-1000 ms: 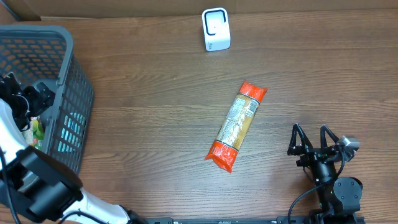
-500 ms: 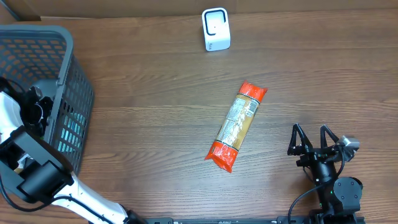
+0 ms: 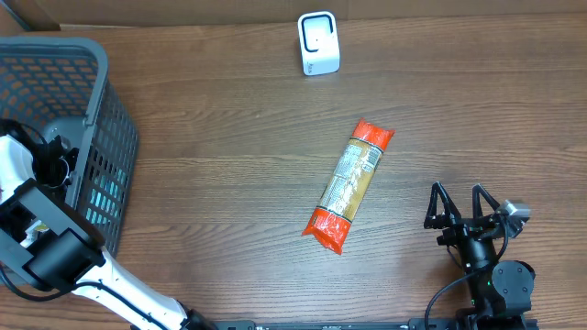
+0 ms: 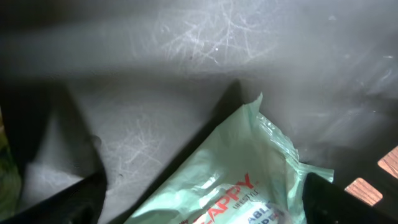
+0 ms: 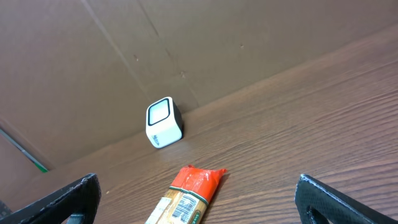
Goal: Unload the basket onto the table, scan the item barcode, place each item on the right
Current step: 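Return the left gripper into the basket toward the green wipes pack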
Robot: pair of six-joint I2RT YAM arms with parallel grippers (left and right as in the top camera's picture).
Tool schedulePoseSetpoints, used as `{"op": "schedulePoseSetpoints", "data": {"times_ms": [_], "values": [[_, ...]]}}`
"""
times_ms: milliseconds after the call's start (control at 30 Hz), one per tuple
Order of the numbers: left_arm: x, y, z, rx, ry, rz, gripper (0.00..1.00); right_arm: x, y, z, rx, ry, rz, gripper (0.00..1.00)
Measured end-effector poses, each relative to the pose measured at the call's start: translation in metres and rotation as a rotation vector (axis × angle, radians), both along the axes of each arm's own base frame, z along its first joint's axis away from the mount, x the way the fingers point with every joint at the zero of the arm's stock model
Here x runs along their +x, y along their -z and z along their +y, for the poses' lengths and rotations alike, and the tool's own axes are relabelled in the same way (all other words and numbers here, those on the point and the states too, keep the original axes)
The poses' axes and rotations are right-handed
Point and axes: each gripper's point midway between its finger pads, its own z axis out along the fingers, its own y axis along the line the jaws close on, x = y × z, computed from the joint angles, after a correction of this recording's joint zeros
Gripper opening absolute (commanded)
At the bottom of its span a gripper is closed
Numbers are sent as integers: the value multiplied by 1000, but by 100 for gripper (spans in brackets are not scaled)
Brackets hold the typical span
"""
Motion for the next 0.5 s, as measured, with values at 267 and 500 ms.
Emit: {"op": "schedulePoseSetpoints", "data": {"times_ms": [267,500], "values": [[2,5,2,0,16,2,24,0,0,0,0,0,0,100],[3,7,2,-6,11,4,4,0,0,0,0,0,0,100]]}}
